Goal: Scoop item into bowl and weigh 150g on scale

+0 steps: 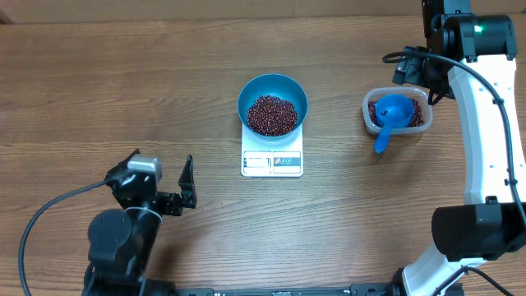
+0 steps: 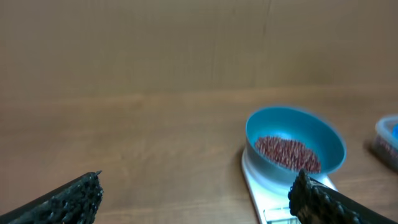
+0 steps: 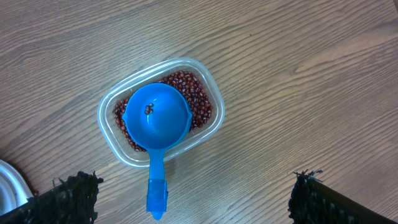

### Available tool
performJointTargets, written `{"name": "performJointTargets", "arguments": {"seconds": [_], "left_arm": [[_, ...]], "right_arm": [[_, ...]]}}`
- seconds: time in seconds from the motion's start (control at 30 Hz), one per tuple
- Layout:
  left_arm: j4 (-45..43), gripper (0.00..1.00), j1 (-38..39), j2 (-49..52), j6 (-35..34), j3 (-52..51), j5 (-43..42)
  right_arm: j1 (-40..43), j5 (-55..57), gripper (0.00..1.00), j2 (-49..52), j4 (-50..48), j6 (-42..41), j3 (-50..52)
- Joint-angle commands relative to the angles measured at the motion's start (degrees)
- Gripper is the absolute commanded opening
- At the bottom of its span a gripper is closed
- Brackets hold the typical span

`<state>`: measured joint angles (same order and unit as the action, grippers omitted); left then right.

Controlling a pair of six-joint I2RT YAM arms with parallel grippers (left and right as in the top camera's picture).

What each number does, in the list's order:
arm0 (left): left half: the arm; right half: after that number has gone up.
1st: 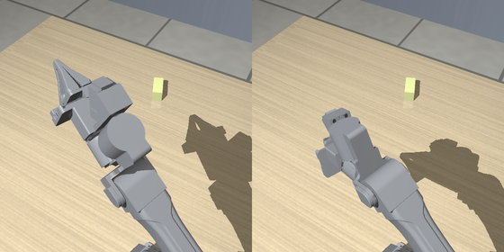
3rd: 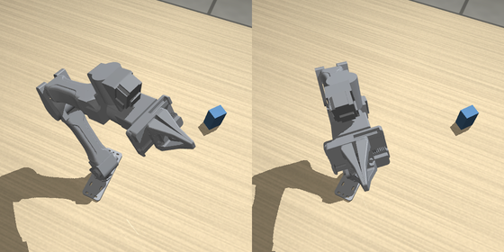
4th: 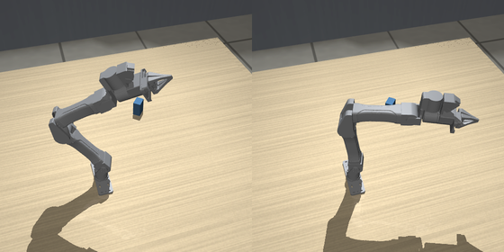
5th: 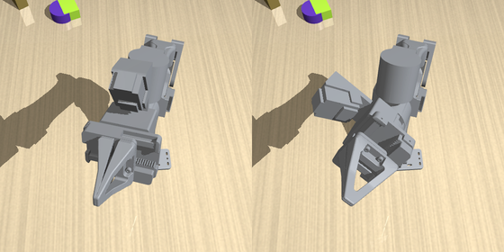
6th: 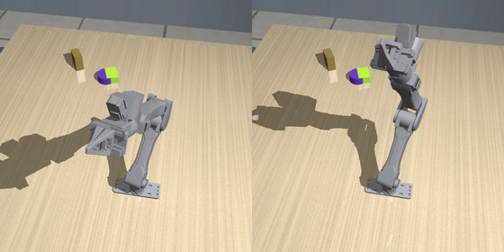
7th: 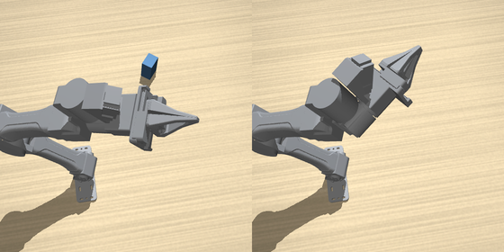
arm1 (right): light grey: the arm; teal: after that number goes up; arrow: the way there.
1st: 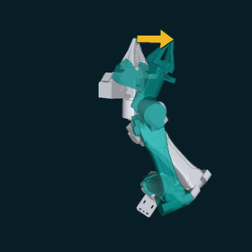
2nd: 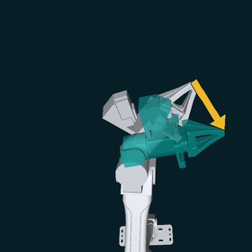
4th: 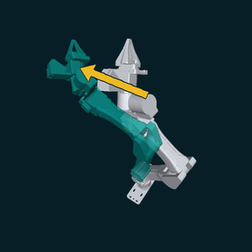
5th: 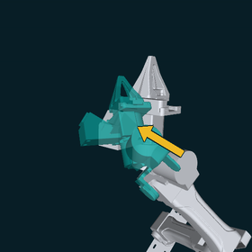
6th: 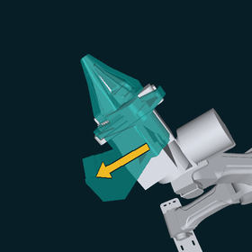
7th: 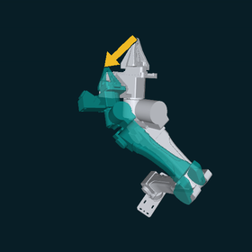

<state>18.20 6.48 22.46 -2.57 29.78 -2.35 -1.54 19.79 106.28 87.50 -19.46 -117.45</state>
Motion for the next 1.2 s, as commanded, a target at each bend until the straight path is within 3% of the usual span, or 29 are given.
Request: {"name": "performJointTargets", "arguments": {"seconds": [0.0, 0.47, 0.63, 1.17], "left_arm": [[-3.8, 1.0, -1.3, -3.1, 1.1, -3.7, -3.0], [-42.3, 1.0, -6.2, -16.5, 0.6, -28.8, -7.1], [-36.7, 1.0, -9.2, -22.5, 0.7, -29.5, -9.7], [-15.9, 0.99, -10.7, -22.3, 0.6, -29.5, -10.2]], "right_arm": [[0.0, 0.7, 1.0, -1.4, -0.3, 0.2, -1.7], [0.0, 0.7, 1.0, -1.4, -0.3, 0.2, -1.7], [0.0, 0.7, 1.0, -1.4, -0.3, 0.2, -1.7], [0.0, 0.7, 1.0, -1.4, -0.3, 0.2, -1.7]]}}
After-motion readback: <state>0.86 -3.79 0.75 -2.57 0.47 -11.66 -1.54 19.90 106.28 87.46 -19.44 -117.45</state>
